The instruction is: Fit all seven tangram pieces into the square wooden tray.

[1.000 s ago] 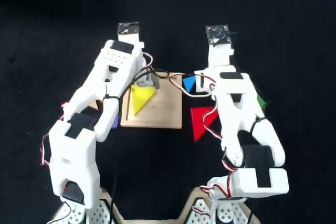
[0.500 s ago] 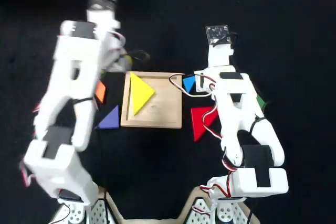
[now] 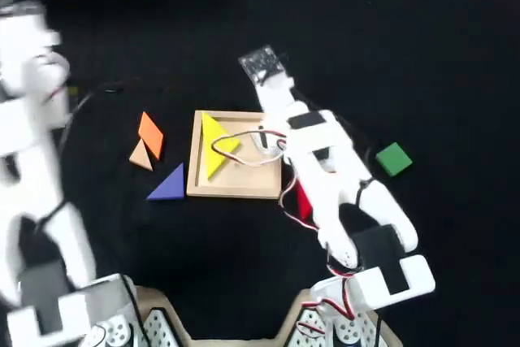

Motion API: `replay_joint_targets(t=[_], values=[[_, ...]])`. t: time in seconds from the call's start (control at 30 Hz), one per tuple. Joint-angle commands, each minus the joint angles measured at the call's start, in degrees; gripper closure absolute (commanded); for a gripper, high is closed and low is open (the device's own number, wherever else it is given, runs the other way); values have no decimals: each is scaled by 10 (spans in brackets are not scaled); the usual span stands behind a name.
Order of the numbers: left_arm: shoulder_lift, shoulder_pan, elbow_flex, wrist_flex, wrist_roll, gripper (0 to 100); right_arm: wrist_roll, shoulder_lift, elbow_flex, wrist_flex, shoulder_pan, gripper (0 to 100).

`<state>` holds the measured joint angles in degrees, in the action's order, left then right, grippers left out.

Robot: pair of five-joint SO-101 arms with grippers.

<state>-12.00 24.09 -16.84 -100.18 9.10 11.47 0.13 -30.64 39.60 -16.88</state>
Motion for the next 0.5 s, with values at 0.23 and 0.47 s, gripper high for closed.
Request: replay_joint_targets(t=[0.23, 0.47], values=[[-218, 37, 595, 338, -172, 970, -8, 199, 276, 127, -71, 988], [-367, 44, 776, 479, -244, 970, -4, 323, 396, 186, -45, 988]])
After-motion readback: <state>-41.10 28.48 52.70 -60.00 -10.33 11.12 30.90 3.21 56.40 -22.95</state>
